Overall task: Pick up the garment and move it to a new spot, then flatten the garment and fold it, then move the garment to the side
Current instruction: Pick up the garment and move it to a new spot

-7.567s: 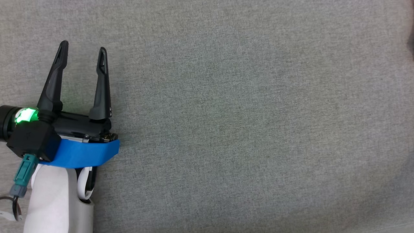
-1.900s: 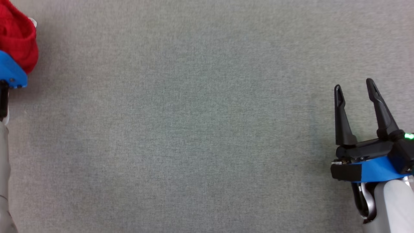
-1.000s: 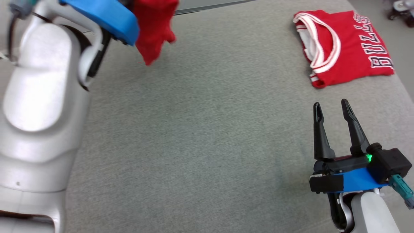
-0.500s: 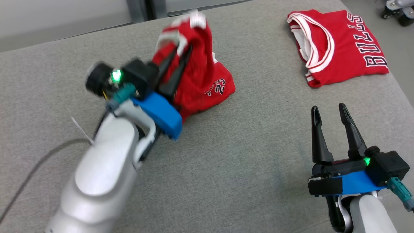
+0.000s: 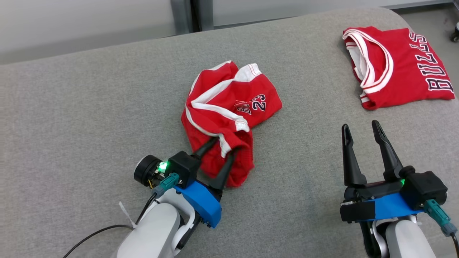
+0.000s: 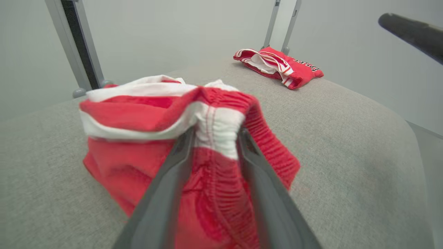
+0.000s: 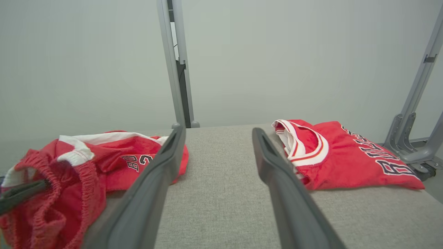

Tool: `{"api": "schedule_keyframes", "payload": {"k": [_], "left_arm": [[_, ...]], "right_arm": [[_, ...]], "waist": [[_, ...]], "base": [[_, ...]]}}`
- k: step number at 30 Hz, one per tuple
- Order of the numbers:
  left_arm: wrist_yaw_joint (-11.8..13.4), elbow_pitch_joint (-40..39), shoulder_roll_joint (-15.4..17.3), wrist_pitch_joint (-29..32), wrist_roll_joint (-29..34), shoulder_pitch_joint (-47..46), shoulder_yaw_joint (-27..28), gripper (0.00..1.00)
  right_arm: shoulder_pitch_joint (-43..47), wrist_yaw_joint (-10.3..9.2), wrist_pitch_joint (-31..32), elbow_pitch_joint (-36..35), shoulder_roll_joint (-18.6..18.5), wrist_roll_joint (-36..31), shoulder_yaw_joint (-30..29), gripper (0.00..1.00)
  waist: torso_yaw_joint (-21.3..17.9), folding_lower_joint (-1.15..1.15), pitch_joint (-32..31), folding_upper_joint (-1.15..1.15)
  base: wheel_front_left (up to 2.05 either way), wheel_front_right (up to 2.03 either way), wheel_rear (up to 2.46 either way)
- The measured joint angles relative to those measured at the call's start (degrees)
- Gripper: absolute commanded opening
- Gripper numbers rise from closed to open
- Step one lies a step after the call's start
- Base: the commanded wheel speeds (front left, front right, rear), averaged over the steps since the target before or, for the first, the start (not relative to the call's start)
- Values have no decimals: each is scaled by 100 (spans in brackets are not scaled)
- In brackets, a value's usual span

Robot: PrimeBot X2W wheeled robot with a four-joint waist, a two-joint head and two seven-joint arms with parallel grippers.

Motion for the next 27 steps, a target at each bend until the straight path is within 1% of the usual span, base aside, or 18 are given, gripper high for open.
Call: {"api": "schedule_keyframes", "payload": {"k": [4, 7, 12, 16, 23, 27], "left_arm": [[96, -134, -16, -236, -1, 1, 42, 100], [190, -310, 34, -345, -3, 12, 155, 100], [352, -612, 232, -433, -63, 233, 368, 100], [500, -728, 458, -443, -178, 508, 595, 100], [817, -956, 823, -493, -374, 1068, 1203, 100], [1004, -1282, 943, -512, -370, 1347, 1717, 100]], "right_arm": [[83, 0, 0, 26, 0, -16, -42, 100], [152, 0, 0, 35, 1, -19, -85, 100], [264, 0, 0, 60, 1, -29, -159, 100], [309, 0, 0, 87, 1, -34, -192, 100], [400, 0, -1, 107, 2, -70, -243, 100], [445, 0, 0, 102, 2, -76, -272, 100]], "waist": [[111, 0, -115, 0], [209, 0, -217, 0], [406, 0, -394, 0], [556, 0, -524, 0], [766, 0, -684, 0], [857, 0, -724, 0]], "base": [[0, 0, 0], [0, 0, 0], [0, 0, 0], [0, 0, 0], [0, 0, 0], [0, 0, 0]]}}
